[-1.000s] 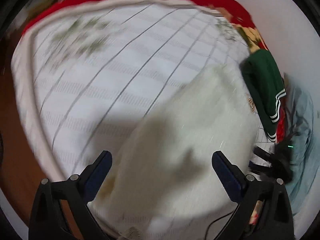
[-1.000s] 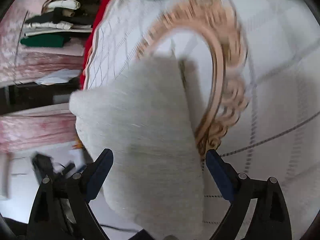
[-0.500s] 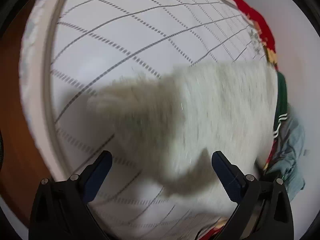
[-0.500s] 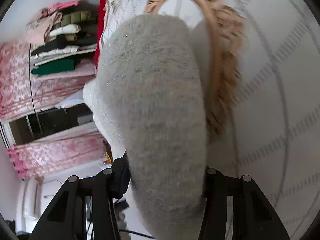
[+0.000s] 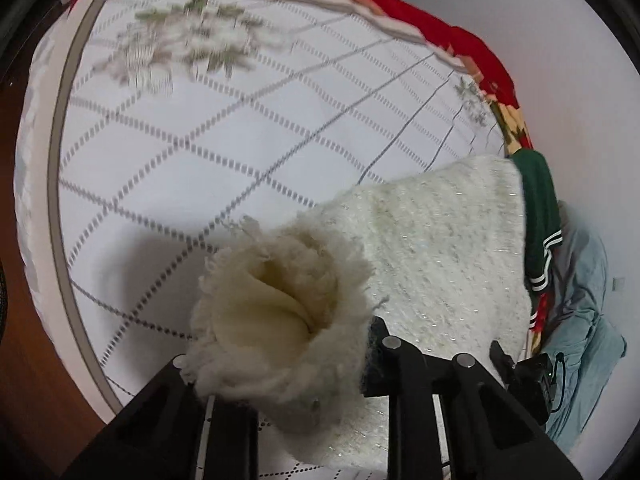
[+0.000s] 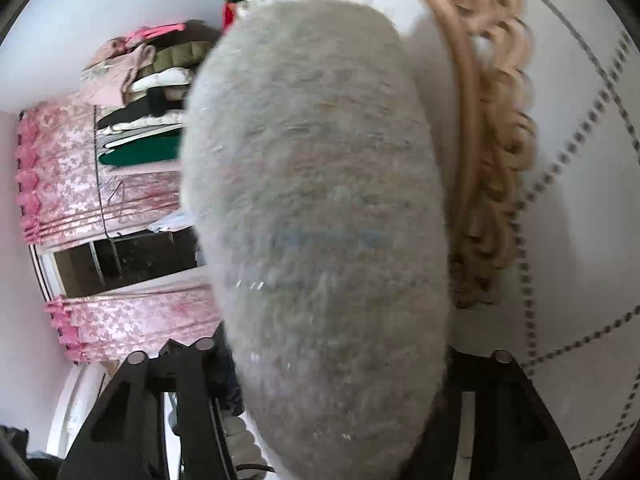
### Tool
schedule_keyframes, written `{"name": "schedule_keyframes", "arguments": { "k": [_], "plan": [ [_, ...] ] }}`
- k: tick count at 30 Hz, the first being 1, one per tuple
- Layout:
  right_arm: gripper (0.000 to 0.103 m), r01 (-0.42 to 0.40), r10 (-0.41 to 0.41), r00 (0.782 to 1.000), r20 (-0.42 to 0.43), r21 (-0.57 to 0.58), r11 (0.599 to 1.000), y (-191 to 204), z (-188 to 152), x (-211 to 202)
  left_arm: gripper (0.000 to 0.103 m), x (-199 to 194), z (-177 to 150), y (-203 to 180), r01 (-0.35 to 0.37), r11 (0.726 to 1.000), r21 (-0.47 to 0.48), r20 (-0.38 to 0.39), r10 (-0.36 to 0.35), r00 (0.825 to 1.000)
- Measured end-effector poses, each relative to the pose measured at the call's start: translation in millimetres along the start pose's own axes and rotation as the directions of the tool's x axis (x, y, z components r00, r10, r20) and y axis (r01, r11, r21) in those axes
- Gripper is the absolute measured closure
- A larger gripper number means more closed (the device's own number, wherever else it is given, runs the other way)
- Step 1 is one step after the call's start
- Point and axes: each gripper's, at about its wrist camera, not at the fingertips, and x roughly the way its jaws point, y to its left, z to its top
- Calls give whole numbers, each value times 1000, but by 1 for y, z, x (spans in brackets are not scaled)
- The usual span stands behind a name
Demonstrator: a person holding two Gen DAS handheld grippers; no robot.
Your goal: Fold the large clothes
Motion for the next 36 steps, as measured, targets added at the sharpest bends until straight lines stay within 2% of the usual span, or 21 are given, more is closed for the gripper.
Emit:
{"name": "schedule_keyframes", "arguments": {
  "k": [7, 12, 14, 18, 23, 25, 28, 32, 36],
  "plan": [
    [50, -90, 91, 995, 28, -12, 996, 56, 11, -7, 85, -33, 29, -33, 7, 991, 136, 22, -10, 1000],
    [50, -128, 129, 989, 78, -27, 991, 106, 44, -49, 85, -44, 77, -92, 80, 974, 212, 14, -84, 996],
    [50, -135, 140, 983, 119, -45, 990, 133, 66, -68, 85, -44, 94, -119, 112, 962, 251, 7, -117, 993],
    [50, -137, 151, 963, 221, -78, 987, 175, 118, -116, 85, -28, 137, -199, 202, 922, 330, -14, -210, 978],
    [50, -131, 160, 924, 347, -106, 986, 201, 217, -197, 85, 16, 183, -305, 300, 862, 408, -37, -312, 949],
    [50, -127, 160, 914, 374, -111, 986, 195, 264, -236, 85, 43, 198, -345, 320, 842, 435, -49, -333, 942],
    [50, -119, 148, 910, 388, -98, 988, 184, 337, -259, 85, 90, 209, -387, 324, 822, 468, -68, -332, 941],
    [50, -101, 108, 923, 370, -38, 994, 141, 416, -275, 85, 159, 210, -405, 303, 830, 469, -114, -284, 952],
    [50, -73, 61, 941, 333, 24, 997, 102, 453, -253, 85, 203, 201, -395, 264, 847, 461, -151, -218, 964]
  ]
}}
